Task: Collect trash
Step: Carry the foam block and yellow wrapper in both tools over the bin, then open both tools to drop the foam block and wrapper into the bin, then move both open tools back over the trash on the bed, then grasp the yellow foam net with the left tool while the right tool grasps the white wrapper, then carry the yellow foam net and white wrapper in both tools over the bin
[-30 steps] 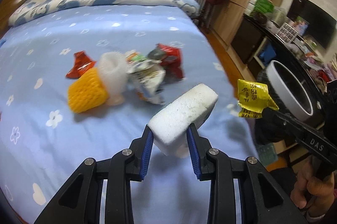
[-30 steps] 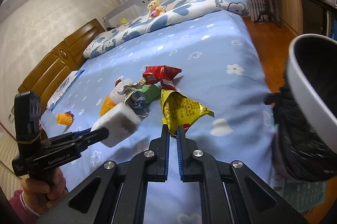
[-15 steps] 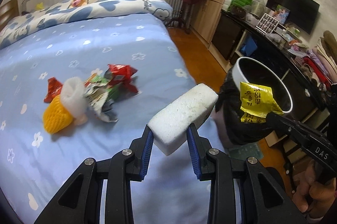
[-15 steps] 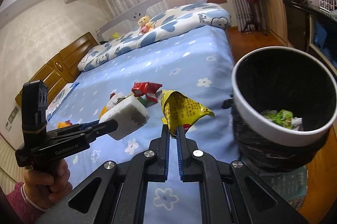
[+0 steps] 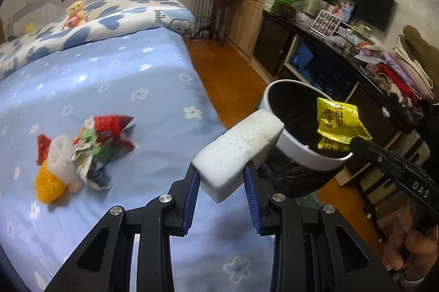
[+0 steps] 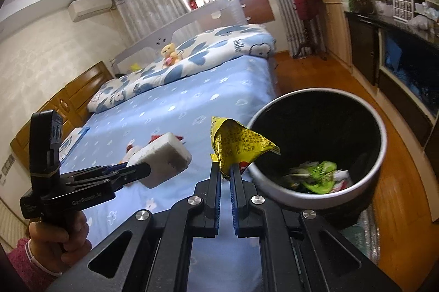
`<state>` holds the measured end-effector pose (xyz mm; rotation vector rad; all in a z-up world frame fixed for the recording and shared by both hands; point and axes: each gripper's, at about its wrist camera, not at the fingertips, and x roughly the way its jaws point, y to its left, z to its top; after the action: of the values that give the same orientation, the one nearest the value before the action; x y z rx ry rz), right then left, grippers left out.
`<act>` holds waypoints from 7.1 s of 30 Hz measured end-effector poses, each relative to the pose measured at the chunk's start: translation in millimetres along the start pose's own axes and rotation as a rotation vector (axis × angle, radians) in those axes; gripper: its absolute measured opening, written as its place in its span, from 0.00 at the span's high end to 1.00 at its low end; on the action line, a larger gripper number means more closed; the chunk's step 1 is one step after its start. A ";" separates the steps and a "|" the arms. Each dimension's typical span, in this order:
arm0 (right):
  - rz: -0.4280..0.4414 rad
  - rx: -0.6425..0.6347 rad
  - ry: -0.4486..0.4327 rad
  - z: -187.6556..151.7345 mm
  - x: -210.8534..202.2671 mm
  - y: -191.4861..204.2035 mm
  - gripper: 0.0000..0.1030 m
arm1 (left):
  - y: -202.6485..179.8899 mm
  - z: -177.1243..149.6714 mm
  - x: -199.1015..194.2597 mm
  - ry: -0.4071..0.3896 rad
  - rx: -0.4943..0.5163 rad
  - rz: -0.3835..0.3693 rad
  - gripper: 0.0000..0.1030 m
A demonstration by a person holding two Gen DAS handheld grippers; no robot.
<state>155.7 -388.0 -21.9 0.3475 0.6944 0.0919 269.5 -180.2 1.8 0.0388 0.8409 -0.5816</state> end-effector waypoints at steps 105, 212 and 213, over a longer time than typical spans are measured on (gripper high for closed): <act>0.204 -0.134 0.211 -59.2 146.0 152.4 0.32 | 182.2 -90.7 -45.7 0.010 -0.337 0.297 0.47; -0.035 0.104 0.003 -0.5 -1.4 -28.7 0.93 | -11.2 10.8 16.7 0.036 0.080 -0.050 0.91; -0.045 0.109 0.003 0.7 -2.0 -33.2 0.93 | -16.7 15.2 20.0 0.036 0.091 -0.057 0.91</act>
<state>153.6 -419.8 -31.6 0.4356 0.7109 0.0120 282.2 -207.6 1.0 0.1092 0.8526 -0.6744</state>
